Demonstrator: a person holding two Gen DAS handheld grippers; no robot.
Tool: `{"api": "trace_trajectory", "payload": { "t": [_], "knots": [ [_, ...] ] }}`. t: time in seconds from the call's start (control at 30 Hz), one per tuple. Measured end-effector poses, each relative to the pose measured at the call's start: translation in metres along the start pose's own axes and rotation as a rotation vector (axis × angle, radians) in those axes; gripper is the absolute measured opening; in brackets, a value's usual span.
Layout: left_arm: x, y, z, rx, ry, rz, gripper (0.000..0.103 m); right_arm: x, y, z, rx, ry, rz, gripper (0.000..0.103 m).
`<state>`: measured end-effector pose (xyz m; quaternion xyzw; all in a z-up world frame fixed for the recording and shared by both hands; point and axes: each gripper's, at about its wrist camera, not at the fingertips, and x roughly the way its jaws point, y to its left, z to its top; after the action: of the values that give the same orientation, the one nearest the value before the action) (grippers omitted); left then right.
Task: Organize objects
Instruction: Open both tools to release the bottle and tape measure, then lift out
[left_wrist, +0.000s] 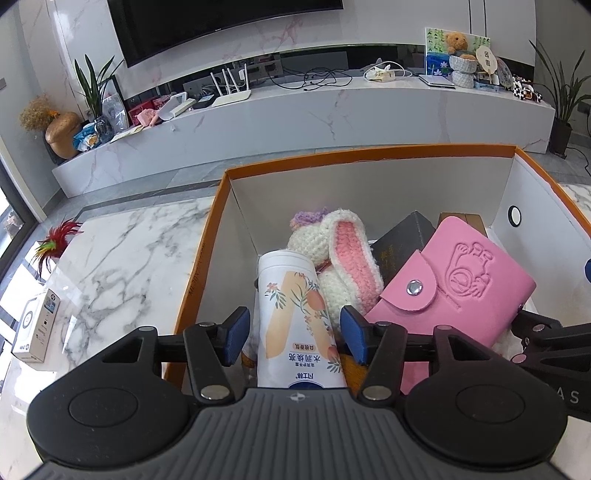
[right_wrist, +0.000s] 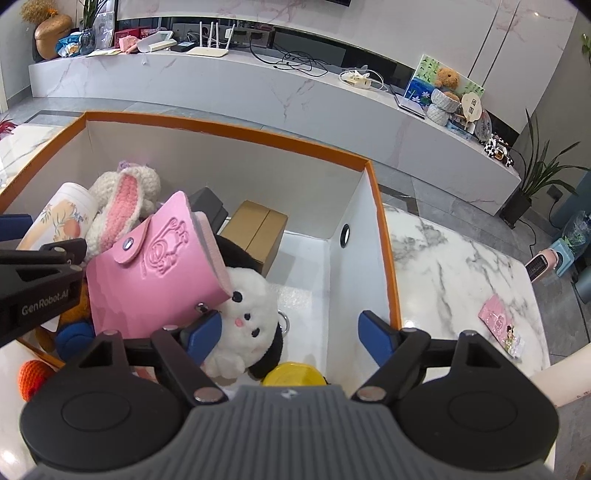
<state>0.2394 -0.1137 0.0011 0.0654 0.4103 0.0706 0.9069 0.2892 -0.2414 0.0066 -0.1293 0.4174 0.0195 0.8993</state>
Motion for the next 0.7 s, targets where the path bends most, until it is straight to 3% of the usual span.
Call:
{"api": "trace_trajectory", "payload": {
  "t": [0.37,0.7],
  "knots": [
    [-0.001,-0.003,-0.001,0.006,-0.006,0.000,0.065,-0.013,-0.015,0.001,0.072,-0.029,0.081,0.096],
    [-0.013,-0.003,-0.004,-0.005,-0.035,-0.013,0.070,-0.019,-0.009,0.000,0.053,-0.039,0.094,0.098]
  ]
}}
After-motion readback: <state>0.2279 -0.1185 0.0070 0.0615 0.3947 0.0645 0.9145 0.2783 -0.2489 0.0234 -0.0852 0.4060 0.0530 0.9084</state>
